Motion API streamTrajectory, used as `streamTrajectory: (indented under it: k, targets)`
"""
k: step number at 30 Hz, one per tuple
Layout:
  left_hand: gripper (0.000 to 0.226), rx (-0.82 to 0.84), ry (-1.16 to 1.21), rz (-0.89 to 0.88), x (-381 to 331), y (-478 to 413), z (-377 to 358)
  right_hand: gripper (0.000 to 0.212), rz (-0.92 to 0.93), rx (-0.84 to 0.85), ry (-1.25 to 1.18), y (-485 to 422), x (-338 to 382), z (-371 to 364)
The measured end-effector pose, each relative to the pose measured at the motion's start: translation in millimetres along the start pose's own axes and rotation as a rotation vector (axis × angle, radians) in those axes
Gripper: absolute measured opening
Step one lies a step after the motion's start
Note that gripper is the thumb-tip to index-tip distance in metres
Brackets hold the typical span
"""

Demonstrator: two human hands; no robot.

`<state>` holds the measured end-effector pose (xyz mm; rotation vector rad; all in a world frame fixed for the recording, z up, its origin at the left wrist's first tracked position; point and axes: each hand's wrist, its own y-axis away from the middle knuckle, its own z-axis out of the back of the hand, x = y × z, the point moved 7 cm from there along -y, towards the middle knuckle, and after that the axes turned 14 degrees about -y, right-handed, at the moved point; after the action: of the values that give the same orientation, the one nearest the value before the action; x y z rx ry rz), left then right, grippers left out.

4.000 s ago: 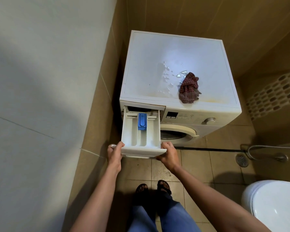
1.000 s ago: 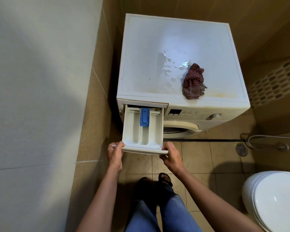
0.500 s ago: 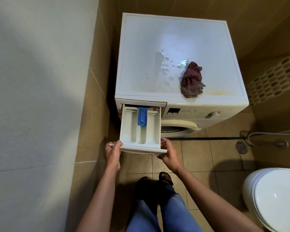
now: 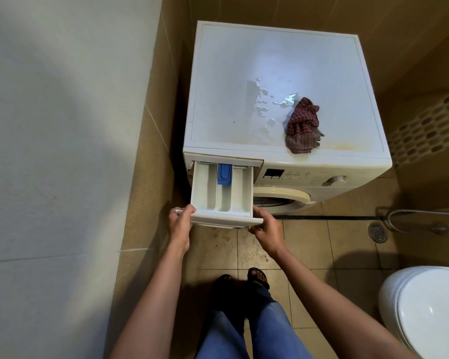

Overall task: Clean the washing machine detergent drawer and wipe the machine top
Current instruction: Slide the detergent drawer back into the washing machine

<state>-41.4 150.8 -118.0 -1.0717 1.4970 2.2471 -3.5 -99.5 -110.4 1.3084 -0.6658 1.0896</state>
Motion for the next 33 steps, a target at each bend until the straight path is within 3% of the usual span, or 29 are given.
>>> streamTrajectory:
  k: [11,19,24,28,33]
  targets:
    - [0.022,-0.019,0.031,0.031,1.9,-1.9,-7.7,0.057,0.044,-0.042,0.014,0.8,6.6,9.0]
    - [0.034,0.064,0.017,-0.035,-57.9,-25.3,-26.0,0.046,0.061,-0.153,0.037,-37.9,49.0,10.1]
    - [0.039,-0.108,0.220,0.085,-49.2,-24.8,-30.3,0.044,0.069,-0.206,0.107,-58.9,56.9,11.8]
    - [0.054,0.002,0.387,0.239,-31.4,-10.9,-54.3,0.035,0.007,-0.321,0.091,-56.8,46.9,20.6]
    - [0.054,0.010,0.505,0.257,-44.6,-10.6,-63.5,0.029,-0.077,-0.367,-0.017,-59.3,42.4,21.9]
